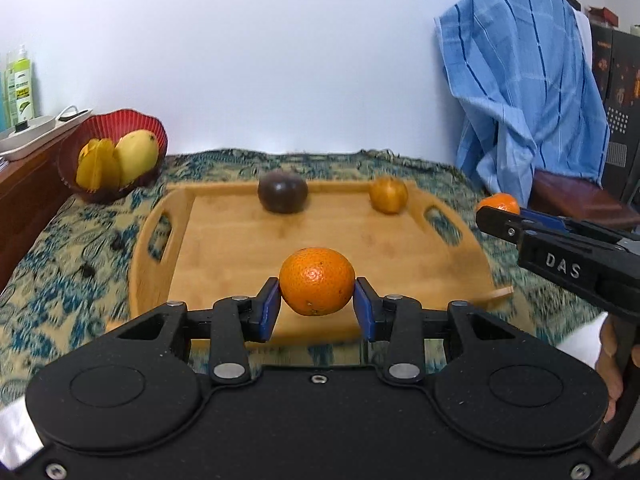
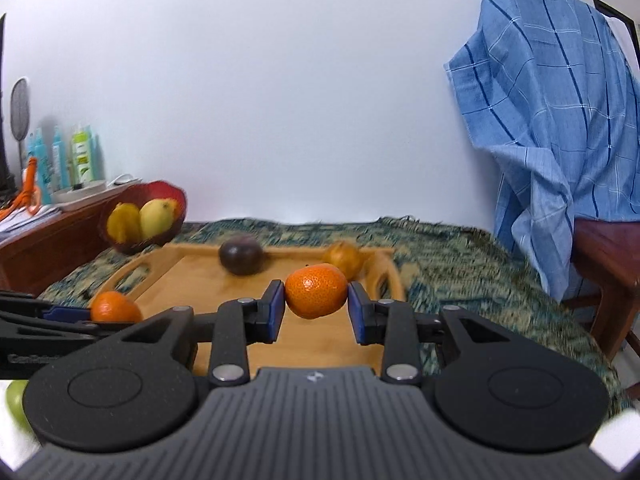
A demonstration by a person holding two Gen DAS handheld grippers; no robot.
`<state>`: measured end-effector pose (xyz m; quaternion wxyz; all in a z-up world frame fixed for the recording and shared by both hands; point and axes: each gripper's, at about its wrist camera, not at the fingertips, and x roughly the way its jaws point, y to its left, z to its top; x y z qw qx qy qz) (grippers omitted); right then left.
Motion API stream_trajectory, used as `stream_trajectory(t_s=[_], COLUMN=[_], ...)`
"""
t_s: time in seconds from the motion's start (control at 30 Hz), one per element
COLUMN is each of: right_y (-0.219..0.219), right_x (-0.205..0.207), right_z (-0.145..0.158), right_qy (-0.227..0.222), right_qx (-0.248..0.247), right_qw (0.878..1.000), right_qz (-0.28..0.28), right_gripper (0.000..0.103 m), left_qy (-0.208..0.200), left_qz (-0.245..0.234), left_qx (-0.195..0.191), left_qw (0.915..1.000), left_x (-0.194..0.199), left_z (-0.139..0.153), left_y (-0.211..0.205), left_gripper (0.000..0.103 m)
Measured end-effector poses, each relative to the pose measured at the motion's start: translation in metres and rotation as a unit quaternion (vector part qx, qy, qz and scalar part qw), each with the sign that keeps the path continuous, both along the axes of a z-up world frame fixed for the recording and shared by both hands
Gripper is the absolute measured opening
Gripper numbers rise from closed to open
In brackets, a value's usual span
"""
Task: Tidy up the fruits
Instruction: 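Carry both mandarins with the two grippers over the bamboo tray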
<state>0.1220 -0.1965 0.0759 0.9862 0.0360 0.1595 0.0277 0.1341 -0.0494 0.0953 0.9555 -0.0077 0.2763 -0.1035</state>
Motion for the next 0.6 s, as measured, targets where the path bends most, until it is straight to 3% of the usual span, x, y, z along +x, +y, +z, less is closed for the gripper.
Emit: stream_trajectory(t_s=[0.13,0.33,0.6], right_y=[-0.015,-0.022,-0.021], right_x=[0.035,0.077,0.118], right_z=[0.001,-0.004,-0.024], right_qy=[0.012,0.036,0.083], right_qx=[0.049,0.076,0.042], right_qw=[0.999,0.996,0.996], right_qz=[-0.014,-0.016,-0.016], right_gripper=[0.038,0.038,0.038], left_qy=[-0.006,0.001,0.022], left_qz=[0.003,0.009,0.024], left_qx=[0.005,-0.018,-0.023], left_qw=[1.0,0.9998,0.9992], left_x=[0.027,0.071,0.124], left_z=[0.005,0.005,-0.009], left_y=[-0.003,-0.001,-0.002], left_gripper=[0.037,0.037,0.038])
